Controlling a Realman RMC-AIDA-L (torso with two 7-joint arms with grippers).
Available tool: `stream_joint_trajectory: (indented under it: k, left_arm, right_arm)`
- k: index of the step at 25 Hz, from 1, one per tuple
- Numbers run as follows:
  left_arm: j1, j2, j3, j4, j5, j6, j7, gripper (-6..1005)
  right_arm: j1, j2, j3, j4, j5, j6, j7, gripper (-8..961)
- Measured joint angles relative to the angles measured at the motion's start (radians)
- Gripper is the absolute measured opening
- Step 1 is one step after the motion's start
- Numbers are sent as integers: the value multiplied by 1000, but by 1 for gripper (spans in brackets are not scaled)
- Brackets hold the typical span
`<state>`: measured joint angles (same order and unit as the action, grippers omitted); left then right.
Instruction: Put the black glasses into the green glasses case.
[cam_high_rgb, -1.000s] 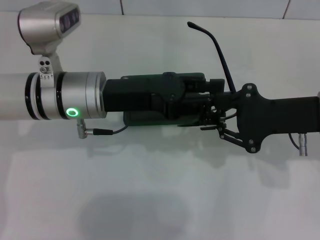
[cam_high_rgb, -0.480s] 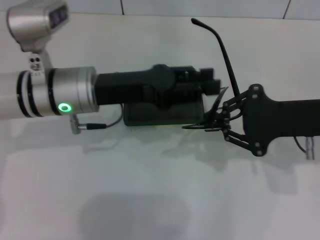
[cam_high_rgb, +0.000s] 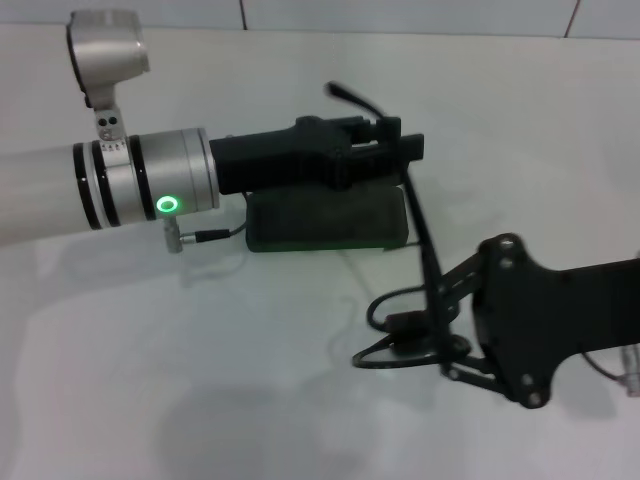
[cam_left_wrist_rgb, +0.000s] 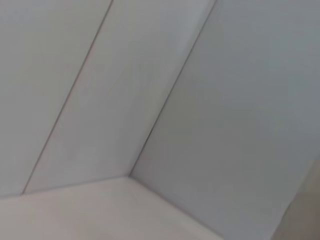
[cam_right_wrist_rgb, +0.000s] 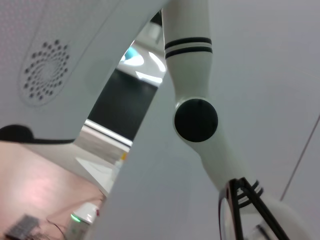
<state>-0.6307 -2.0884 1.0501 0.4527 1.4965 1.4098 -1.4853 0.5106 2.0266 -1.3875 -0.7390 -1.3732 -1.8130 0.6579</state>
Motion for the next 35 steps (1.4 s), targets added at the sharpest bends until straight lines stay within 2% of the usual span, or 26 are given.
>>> stream_joint_trajectory:
  k: [5,7,14,23,27,31,35]
  left_arm:
    - [-3,-1,5,0,-56,73,75,487]
    - [4,-1,5,0,-73,120,112,487]
    - [15,2,8,4,-53,242,171,487]
    - [3,2,8,1,-36,248,172,487]
    - [26,2,-27,-5,-69,214,216,487]
    - [76,0,-151,-15,-91,154,258,487]
    - [117,2,-244,-35,-131,103,284,487]
  right_arm:
    - [111,-1,-18,196,16,59,15,163]
    - [129,-2,-15,233,17,103,30,164]
    - [118,-1,-16,243,62,203,37,169]
    - [117,-4,-19,244,65,214,35,176]
    - [105,-5,-25,244,50,236,9,178]
    - [75,0,-57,196,51,393,-7,181]
    - [44,0,-213,63,110,685,44,184]
